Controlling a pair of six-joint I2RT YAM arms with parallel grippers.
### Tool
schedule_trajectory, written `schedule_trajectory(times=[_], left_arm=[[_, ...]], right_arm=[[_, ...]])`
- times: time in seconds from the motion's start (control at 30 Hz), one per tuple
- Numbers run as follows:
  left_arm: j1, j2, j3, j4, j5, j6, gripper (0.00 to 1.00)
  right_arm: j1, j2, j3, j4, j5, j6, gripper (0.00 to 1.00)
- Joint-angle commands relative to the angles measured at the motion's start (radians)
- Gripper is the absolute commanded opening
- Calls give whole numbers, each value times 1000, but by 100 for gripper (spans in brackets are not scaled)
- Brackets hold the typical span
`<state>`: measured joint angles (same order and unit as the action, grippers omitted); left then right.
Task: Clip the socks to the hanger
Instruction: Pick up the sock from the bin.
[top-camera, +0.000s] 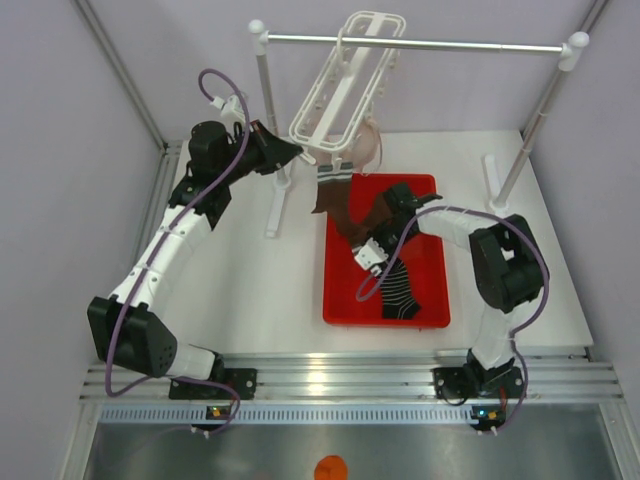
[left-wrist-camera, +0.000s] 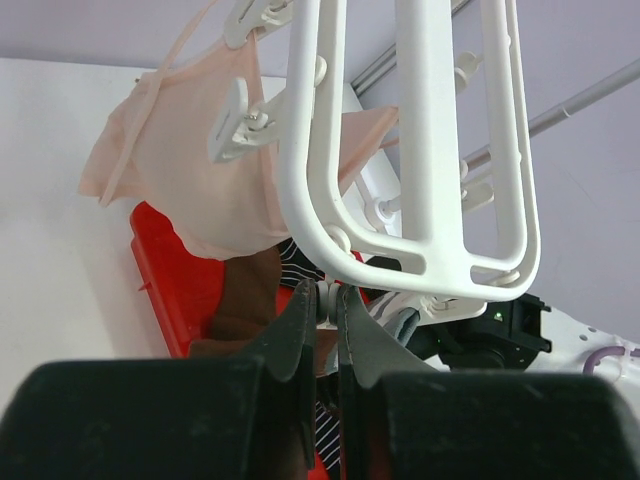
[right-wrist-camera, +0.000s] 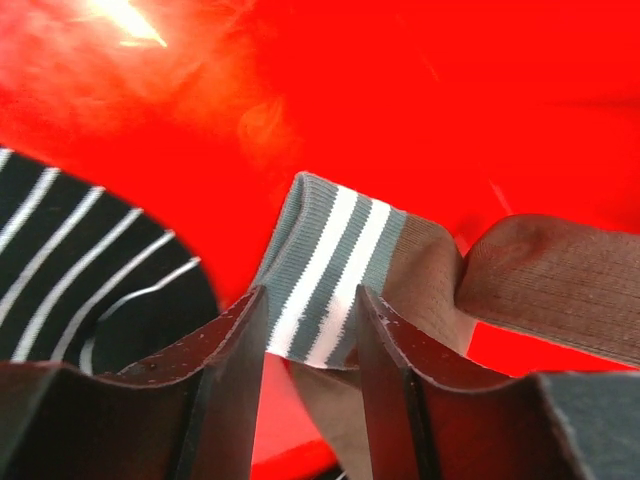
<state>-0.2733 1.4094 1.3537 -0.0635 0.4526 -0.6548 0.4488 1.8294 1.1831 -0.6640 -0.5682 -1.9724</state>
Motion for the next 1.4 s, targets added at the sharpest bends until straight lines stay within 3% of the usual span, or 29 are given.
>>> schedule_trajectory(times=[0.0, 0.13, 0.23, 0.27, 0.33, 0.5, 0.7, 0.8, 0.83, 0.87, 1.0, 1.2, 1.37], left_arm=[[6, 5, -2, 11, 15, 9, 0], [14, 7, 1, 2, 17, 7, 0], [19, 5, -1, -1, 17, 3, 0], [19, 5, -2, -1, 15, 3, 0], [22, 3, -4, -2, 17, 0, 0], [23, 3, -4, 2, 18, -5, 0], [23, -1, -11, 8, 20, -11, 0], [23, -3, -10, 7, 20, -14, 0], [23, -3, -8, 7, 20, -14, 0], [22, -3, -8, 4, 21, -12, 0], [23, -1, -8, 4, 26, -12, 0], [25, 3, -15, 17, 31, -20, 0], [23, 6, -11, 18, 32, -19, 0]], right_arm=[[28, 60, 87, -81, 5, -88, 39], [60, 146, 225, -224, 44, 57, 30], [83, 186, 286, -321, 44, 153, 17], [90, 189, 288, -341, 47, 176, 6], [100, 180, 276, -350, 42, 229, 0], [120, 97, 225, -397, -33, 346, 0], [194, 8, 185, -375, -178, 596, 0], [217, -5, 202, -365, -240, 621, 0], [214, -12, 207, -341, -246, 619, 4], [205, -30, 205, -323, -245, 613, 20], [154, -70, 176, -247, -190, 473, 46], [137, -29, 170, -236, -29, 209, 50], [142, 86, 219, -247, 51, 162, 57]])
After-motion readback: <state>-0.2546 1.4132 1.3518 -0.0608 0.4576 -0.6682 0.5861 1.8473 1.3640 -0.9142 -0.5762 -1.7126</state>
